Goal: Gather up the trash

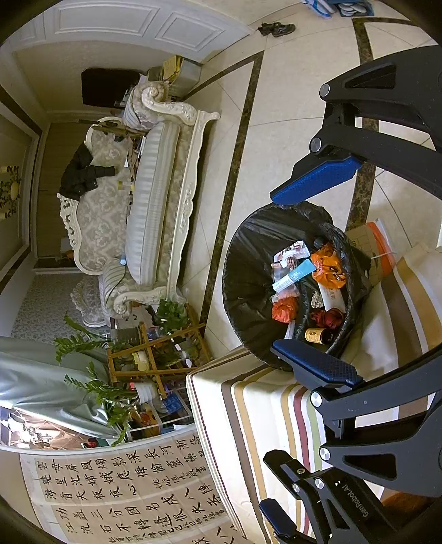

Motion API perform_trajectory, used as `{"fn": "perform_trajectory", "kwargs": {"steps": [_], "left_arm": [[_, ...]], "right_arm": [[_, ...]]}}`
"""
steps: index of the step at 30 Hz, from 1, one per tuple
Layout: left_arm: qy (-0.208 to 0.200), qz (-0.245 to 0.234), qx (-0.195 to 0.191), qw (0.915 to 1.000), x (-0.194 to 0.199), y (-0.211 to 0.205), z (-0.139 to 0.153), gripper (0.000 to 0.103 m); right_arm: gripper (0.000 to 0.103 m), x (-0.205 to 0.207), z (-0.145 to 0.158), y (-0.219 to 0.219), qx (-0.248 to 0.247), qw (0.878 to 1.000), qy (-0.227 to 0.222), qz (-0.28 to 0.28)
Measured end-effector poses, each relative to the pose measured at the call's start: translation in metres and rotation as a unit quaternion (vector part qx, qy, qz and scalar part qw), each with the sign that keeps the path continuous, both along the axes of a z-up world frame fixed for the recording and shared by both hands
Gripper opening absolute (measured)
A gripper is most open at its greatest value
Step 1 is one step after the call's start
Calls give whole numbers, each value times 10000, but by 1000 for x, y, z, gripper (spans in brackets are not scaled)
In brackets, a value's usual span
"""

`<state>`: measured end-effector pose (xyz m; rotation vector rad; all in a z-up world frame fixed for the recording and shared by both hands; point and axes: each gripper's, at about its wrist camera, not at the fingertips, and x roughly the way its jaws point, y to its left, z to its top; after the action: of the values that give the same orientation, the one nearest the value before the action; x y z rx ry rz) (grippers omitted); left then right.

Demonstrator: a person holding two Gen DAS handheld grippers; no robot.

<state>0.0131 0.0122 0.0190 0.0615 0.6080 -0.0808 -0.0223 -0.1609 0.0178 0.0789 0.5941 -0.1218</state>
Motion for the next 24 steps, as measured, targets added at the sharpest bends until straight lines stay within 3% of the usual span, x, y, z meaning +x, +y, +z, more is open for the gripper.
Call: {"fn": "perform_trajectory", "kwargs": {"steps": [24], "left_arm": [[25, -2, -21, 10000, -4, -3, 1, 85]], "right_arm": [[79, 0, 1, 0, 4, 10000, 4, -4]]}}
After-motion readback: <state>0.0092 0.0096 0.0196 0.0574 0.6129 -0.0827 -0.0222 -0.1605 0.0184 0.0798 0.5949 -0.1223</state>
